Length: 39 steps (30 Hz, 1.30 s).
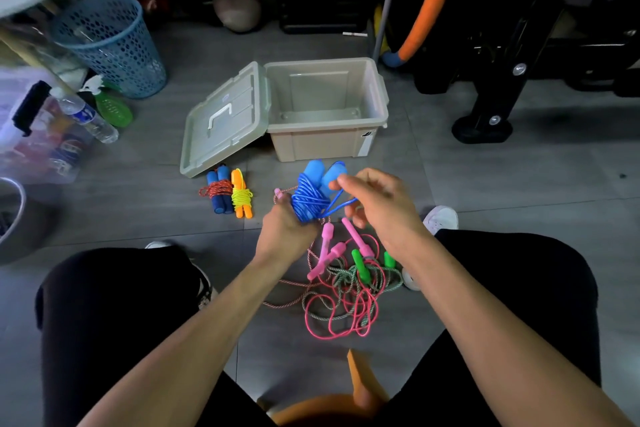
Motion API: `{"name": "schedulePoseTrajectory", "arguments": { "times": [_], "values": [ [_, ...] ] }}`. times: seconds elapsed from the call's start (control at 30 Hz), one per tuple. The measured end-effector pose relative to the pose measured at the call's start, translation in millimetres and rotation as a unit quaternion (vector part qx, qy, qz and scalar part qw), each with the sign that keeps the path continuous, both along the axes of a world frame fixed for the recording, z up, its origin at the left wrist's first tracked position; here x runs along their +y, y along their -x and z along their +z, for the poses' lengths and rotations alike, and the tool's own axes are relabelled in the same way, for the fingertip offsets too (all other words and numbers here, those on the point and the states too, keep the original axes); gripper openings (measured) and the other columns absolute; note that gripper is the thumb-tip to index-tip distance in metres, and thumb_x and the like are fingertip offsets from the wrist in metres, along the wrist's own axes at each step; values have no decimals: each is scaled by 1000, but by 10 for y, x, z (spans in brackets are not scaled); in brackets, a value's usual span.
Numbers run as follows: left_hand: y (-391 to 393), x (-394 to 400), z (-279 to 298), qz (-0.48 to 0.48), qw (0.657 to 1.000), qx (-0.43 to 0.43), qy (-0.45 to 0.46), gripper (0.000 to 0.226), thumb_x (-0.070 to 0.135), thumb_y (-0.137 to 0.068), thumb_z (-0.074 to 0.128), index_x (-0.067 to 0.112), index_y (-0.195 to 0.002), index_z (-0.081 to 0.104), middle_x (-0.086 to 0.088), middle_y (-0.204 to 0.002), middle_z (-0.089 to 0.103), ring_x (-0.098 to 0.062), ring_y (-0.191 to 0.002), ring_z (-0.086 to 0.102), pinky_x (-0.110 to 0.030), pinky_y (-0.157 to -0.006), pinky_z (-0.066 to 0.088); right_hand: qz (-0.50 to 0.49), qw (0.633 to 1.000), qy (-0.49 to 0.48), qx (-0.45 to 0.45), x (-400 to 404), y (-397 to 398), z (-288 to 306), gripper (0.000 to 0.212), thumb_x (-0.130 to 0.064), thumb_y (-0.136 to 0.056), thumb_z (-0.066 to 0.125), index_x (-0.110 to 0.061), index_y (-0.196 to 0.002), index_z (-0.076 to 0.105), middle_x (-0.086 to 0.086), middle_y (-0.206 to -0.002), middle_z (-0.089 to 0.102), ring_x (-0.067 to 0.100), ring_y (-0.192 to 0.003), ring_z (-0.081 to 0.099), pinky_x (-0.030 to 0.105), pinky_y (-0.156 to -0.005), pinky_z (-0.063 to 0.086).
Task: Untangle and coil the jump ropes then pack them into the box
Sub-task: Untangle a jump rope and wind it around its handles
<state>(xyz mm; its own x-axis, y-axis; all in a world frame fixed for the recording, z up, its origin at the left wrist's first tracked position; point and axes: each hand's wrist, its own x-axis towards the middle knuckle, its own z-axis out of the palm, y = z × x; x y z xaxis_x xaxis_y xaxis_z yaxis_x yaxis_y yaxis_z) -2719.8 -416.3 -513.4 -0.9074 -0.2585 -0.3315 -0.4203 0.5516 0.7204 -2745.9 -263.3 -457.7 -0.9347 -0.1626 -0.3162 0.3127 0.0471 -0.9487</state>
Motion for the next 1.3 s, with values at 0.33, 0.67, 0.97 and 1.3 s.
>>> {"name": "schedulePoseTrajectory", "arguments": {
  "times": [0.33,0.67,0.97,1.3],
  "values": [
    [-173,140,122,-4,996,57,64,40,28,-75,67,17,-109,49,-2,-80,65,-23,-69,64,-43,-63,57,-47,980,-132,142,-57,-19,-24,13,-7,-83,71,-19,-81,64,-8,-75,68,1,-65,64,17,-65,51],
    [-266,240,348,-19,983,106,147,37,25,-85,59,14,-115,40,-6,-76,56,-32,-64,53,-33,-53,39,-98,939,-216,251,-127,-85,24,19,-18,-81,76,-13,-90,59,-8,-65,70,11,-62,65,25,-62,51],
    [-246,267,404,-22,983,116,138,36,24,-84,59,14,-114,41,-7,-79,58,-35,-69,57,-39,-57,48,-85,869,-329,361,-237,-108,-123,18,-7,-90,59,-2,-103,71,13,-88,59,22,-71,60,14,-70,38],
    [-324,186,376,-38,970,130,203,26,23,-90,55,10,-106,39,-9,-78,59,-38,-68,58,-33,-53,33,84,849,-391,345,-256,-205,-103,43,-20,-99,45,5,-132,54,17,-108,49,31,-82,61,32,-78,49]
  ]
}}
